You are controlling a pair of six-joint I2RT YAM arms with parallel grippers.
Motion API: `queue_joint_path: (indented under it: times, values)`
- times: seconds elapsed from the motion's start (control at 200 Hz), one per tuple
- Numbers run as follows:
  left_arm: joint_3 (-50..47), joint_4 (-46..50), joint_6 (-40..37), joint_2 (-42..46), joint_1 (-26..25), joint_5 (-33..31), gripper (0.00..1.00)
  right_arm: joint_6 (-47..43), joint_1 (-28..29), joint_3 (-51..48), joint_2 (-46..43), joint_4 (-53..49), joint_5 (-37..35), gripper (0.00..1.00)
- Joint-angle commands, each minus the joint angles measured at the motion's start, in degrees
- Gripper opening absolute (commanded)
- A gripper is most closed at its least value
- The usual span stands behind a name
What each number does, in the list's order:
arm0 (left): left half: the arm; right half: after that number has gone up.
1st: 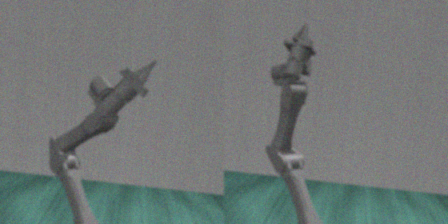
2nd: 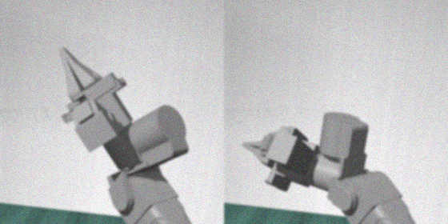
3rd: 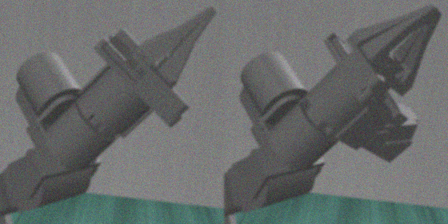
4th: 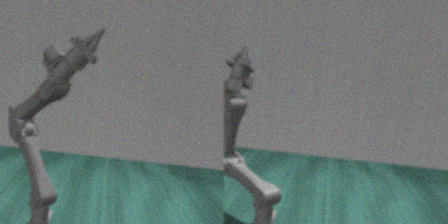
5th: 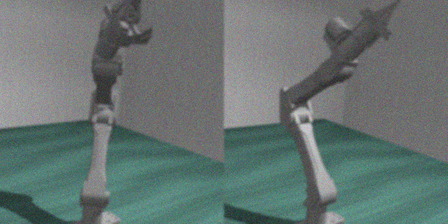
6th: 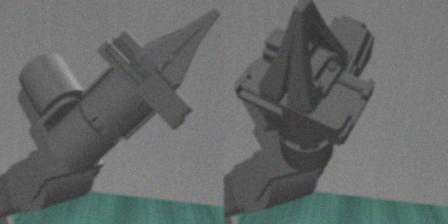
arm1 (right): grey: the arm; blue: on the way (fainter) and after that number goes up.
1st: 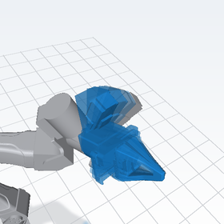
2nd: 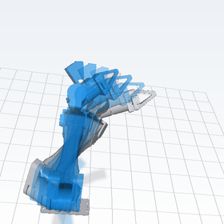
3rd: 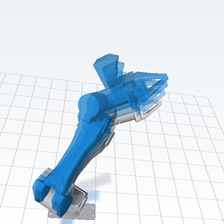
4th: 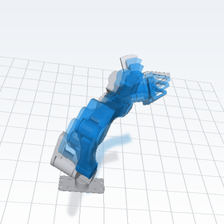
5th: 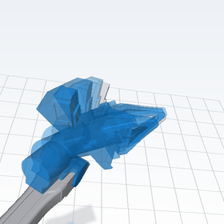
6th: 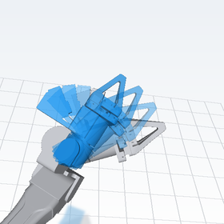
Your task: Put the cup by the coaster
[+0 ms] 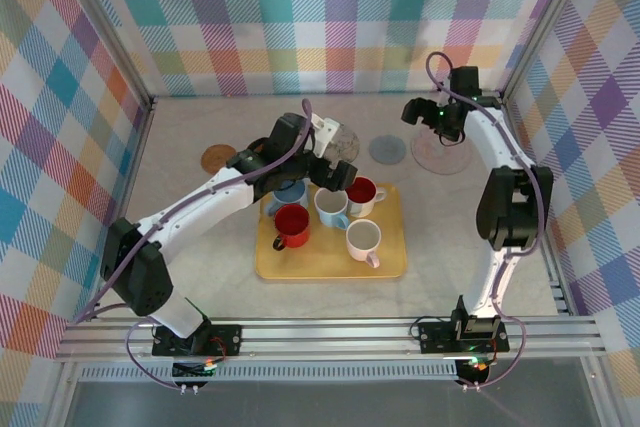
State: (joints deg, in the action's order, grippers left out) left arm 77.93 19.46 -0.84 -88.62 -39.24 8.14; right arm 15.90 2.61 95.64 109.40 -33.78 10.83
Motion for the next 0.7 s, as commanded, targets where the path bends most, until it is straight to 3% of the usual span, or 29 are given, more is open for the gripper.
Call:
queue_joint_path:
  times: [0.0, 0.33, 0.695]
  values:
    - [1.8, 3.5, 0.2, 4.3, 0.3, -3.2, 1.00, -4.1, 1.2, -3.9, -5.5, 1.8, 4.9, 0.99]
    - [-1.1, 13.1, 1.7, 14.5, 0.3, -10.7, 1.00, -11.8, 6.3, -21.4, -26.0, 4.9, 7.6, 0.99]
    - [-3.5, 27.6, 10.8, 19.6, 0.3, -15.6, 1.00, -15.7, 9.4, -33.4, -45.9, 3.6, 12.4, 0.99]
